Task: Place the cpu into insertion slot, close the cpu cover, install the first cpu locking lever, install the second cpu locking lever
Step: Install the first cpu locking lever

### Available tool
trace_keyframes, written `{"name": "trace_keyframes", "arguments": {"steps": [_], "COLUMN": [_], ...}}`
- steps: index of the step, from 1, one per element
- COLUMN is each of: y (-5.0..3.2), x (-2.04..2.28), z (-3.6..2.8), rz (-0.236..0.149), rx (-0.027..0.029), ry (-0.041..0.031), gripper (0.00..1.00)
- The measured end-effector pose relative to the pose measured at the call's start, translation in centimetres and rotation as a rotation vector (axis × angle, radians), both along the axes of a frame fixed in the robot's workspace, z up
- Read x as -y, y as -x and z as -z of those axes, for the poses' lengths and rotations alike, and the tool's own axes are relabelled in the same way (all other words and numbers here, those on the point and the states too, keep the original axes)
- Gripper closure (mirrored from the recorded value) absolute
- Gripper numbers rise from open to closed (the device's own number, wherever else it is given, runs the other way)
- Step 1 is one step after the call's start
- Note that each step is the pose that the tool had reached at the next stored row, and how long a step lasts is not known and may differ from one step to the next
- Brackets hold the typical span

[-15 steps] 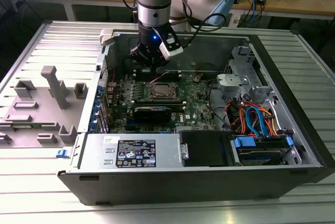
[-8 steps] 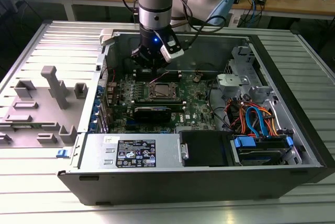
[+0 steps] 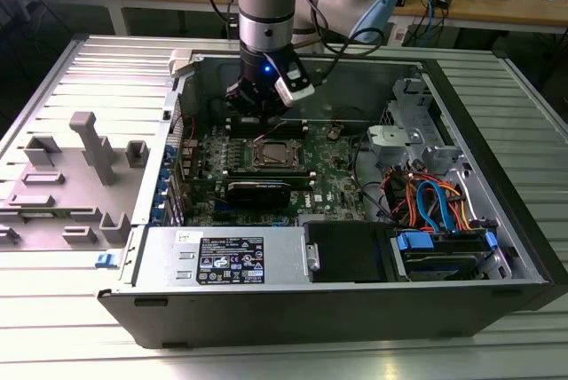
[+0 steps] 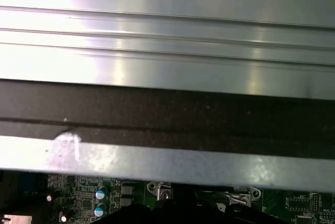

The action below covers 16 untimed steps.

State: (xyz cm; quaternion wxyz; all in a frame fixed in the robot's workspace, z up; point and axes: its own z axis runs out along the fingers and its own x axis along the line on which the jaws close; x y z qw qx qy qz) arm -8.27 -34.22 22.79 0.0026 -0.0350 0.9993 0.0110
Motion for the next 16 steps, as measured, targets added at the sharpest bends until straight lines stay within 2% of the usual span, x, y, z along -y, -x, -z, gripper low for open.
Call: {"name": "trace_keyframes", "arguments": {"steps": [8, 16], "y": [-0.51, -1.74], "x": [-0.34, -0.41], "z": [0.27, 0.58], "rz": [0.0, 0.0], "rx": [0.0, -0.0001], "ry": [0.0008, 0.0018], "gripper": [0.89, 0.89]}}
